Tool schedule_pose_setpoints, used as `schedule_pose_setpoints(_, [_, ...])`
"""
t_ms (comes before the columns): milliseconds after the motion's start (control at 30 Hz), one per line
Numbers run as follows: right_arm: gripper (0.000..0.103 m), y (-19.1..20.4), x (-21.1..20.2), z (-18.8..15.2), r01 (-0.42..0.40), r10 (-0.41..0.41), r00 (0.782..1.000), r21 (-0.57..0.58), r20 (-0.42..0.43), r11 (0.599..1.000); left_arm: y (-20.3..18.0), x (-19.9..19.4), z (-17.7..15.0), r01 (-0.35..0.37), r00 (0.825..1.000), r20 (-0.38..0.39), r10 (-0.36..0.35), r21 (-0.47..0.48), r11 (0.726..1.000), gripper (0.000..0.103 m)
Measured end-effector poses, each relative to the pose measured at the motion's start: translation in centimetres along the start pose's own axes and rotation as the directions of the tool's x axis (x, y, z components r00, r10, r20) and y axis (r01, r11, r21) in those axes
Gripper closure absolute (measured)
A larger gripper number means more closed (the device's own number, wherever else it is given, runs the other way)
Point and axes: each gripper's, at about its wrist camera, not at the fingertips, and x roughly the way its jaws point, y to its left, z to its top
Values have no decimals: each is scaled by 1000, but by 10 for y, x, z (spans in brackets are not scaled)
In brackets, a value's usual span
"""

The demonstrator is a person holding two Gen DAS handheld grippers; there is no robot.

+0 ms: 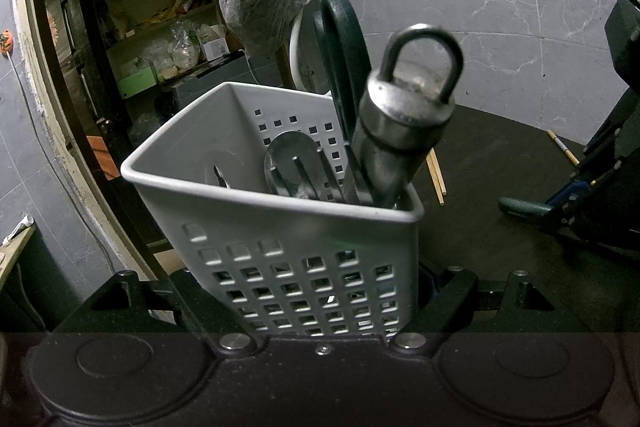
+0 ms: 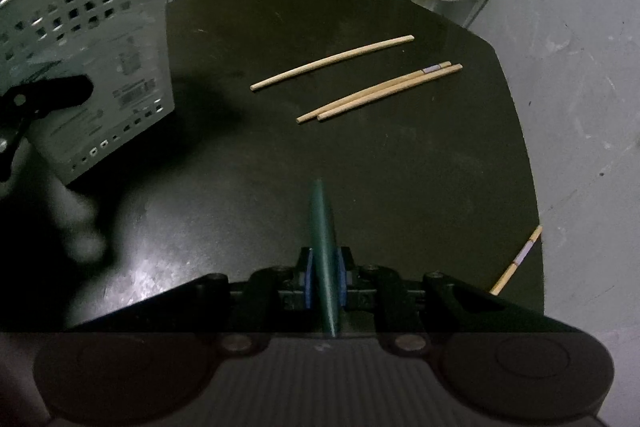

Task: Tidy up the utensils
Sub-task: 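Carry the knife toward the caddy held by the left gripper, then lower the knife blade-first into the caddy and open the right gripper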

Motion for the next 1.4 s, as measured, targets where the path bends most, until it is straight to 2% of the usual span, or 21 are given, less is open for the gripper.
schedule_pose_setpoints(400, [90, -33, 4, 7, -130, 134, 991, 156, -13, 979, 0, 0, 0, 0, 1000, 0, 0, 1, 1000, 19])
schedule_pose_setpoints(467, [90, -40, 1, 6, -147, 147, 989, 196, 12, 970, 0, 0, 0, 0, 1000, -1, 0, -1, 1000, 19])
schedule_pose_setpoints(667, [90, -72, -16, 2, -216, 171, 973, 339, 157, 916, 0, 0, 0, -1, 1000, -1, 1, -1, 1000, 19])
schedule_pose_setpoints(800, [90, -91, -32, -3, -242, 140, 955, 411, 263, 879, 0, 0, 0, -1, 1000, -1, 1, -1, 1000, 19])
schedule_pose_setpoints(933, [90, -103, -45, -7, -250, 72, 925, 452, 374, 856, 0, 0, 0, -1, 1000, -1, 1, 0, 1000, 19])
schedule_pose_setpoints(1067, [90, -101, -57, -15, -241, -15, 877, 468, 480, 850, 0, 0, 0, -1, 1000, -2, 1, -1, 1000, 19])
schedule_pose_setpoints(1167, [90, -95, -66, -21, -223, -76, 833, 459, 548, 860, 0, 0, 0, -1, 1000, -1, 1, 0, 1000, 19])
schedule_pose_setpoints(1233, [90, -90, -68, -25, -193, -110, 816, 447, 567, 873, 0, 0, 0, -1, 1000, -1, 1, -1, 1000, 19])
schedule_pose_setpoints(1300, [90, -86, -69, -28, -181, -118, 812, 438, 572, 880, 0, 0, 0, -1, 1000, -1, 1, 0, 1000, 19])
schedule_pose_setpoints(1400, [90, -79, -67, -31, -164, -115, 821, 425, 559, 890, 0, 0, 0, -1, 1000, -2, 1, -1, 1000, 19])
